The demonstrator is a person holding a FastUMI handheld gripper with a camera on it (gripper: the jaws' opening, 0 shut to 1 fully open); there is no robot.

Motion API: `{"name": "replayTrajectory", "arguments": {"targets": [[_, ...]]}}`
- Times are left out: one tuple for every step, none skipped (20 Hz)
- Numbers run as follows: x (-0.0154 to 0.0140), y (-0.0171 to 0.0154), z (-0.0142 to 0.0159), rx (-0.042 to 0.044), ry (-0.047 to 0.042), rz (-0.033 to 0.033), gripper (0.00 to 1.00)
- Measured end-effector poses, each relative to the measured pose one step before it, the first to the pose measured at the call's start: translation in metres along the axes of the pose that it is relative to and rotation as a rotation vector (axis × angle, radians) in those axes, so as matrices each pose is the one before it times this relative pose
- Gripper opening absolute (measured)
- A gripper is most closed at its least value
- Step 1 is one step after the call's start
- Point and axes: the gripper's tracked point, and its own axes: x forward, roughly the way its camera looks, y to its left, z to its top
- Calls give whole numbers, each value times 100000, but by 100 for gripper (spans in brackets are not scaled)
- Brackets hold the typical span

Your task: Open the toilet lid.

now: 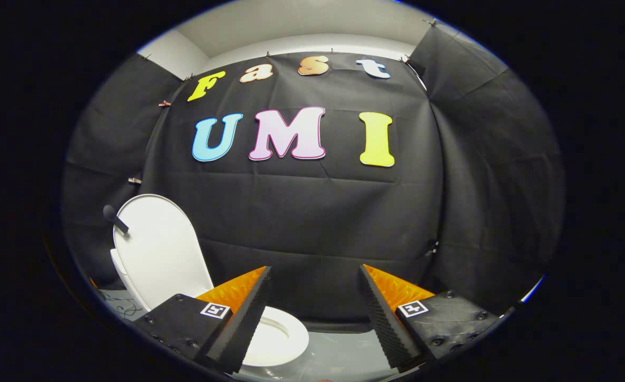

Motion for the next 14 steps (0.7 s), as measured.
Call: {"name": "replayTrajectory", "arguments": {"targets": [[-48, -60, -48, -248, 520, 138, 99], [-17, 177, -159, 542, 903, 595, 99], [-26, -84, -353, 321, 1226, -153, 99], [17, -166, -124, 209, 432, -342, 99], [-13, -213, 45, 318, 46, -537, 99], [-9, -186, -37, 657, 230, -307, 99], [39, -65, -106, 1055, 551, 67, 99], [39, 113, -76, 571, 564, 290, 99], [-8, 71, -192, 42, 305, -31, 99], [78, -53, -52, -687, -131, -444, 99], [-3, 3, 99, -666, -418, 63, 99], [-91, 20, 141, -462, -181, 94, 99], [-52, -16, -19, -159, 14, 276, 99], [-77, 6, -101, -49, 172, 179, 99]]}}
